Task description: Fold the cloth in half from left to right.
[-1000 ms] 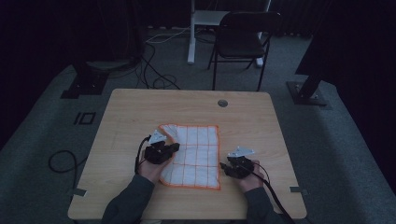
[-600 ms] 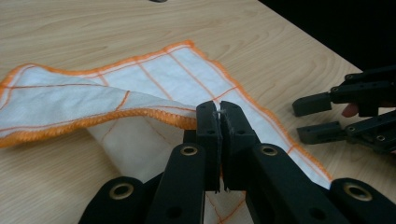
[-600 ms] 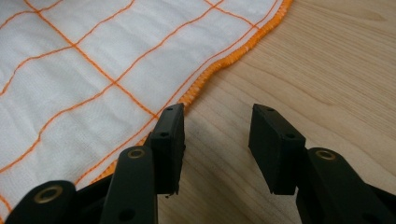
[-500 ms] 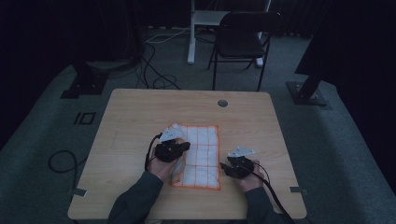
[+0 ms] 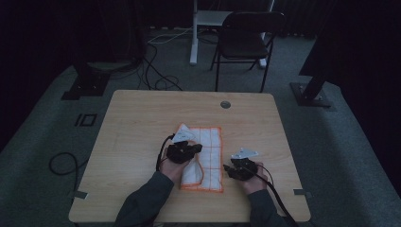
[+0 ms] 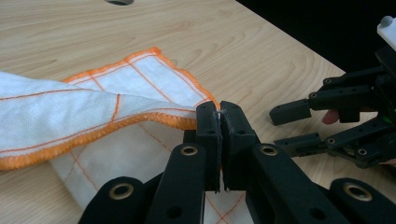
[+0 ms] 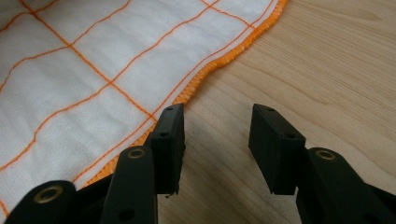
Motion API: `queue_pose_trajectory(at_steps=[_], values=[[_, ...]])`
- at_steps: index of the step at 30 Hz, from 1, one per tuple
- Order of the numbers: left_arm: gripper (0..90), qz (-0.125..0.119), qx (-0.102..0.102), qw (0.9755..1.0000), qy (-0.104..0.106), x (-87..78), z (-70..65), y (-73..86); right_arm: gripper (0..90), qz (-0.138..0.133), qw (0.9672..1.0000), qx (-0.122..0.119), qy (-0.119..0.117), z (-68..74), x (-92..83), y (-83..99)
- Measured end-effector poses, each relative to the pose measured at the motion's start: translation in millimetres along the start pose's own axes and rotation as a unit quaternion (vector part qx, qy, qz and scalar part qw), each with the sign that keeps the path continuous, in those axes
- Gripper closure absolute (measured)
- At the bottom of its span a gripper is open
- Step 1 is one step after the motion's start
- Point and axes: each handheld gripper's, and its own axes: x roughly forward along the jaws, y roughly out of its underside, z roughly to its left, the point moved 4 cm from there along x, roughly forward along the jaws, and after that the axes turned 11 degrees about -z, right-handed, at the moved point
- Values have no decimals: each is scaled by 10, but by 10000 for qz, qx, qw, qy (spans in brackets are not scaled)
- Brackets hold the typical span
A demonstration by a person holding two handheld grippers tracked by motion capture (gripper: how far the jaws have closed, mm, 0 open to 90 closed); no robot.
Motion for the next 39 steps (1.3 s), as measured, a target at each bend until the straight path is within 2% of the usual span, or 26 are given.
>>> queue_pose_trajectory(at_steps=[20, 26, 31, 39], values=[[880, 94, 104, 9995, 290, 286, -206, 6, 555, -3, 10000, 16, 8, -12, -2, 0], [880, 145, 45, 9993, 341, 387, -256, 31, 554, -4, 10000, 17, 15, -24, -5, 1], [880, 174, 130, 9988, 430, 443, -338, 13, 554, -11, 10000, 21, 29, -35, -9, 3], [869, 357, -18, 9980, 513, 532, -350, 108, 552, 26, 10000, 44, 59, -39, -6, 8]])
